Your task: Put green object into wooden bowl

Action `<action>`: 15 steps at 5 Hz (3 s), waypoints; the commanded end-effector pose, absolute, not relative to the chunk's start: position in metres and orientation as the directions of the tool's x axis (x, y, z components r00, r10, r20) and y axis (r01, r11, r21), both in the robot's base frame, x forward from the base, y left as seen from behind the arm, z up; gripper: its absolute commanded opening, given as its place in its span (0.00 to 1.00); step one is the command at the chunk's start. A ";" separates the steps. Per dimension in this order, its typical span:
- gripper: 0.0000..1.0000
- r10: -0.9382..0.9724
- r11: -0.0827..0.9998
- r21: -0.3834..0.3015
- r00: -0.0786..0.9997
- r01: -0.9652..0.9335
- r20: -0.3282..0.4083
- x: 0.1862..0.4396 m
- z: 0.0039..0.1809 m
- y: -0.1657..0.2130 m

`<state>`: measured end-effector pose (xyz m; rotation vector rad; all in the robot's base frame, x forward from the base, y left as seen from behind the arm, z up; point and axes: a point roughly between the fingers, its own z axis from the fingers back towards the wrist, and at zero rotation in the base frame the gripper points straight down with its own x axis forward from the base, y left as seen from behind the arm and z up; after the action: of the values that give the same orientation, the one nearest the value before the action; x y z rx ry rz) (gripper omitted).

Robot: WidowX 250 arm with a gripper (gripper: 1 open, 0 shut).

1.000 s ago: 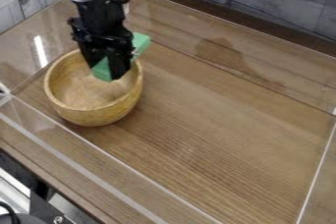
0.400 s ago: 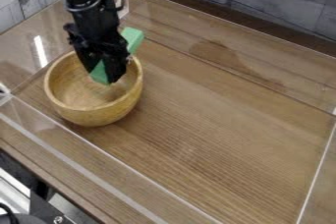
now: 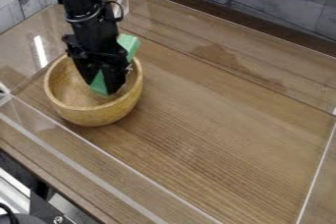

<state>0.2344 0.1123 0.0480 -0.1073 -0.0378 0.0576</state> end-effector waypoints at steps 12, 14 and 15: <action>1.00 0.073 0.989 -0.135 0.993 -0.061 0.092 0.250 0.109 0.085; 1.00 0.115 0.987 -0.122 0.987 -0.101 0.116 0.257 0.118 0.055; 1.00 0.152 0.984 -0.108 0.981 -0.139 0.118 0.271 0.107 0.037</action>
<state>0.2656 0.0329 0.0966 -0.1085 -0.0856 0.1346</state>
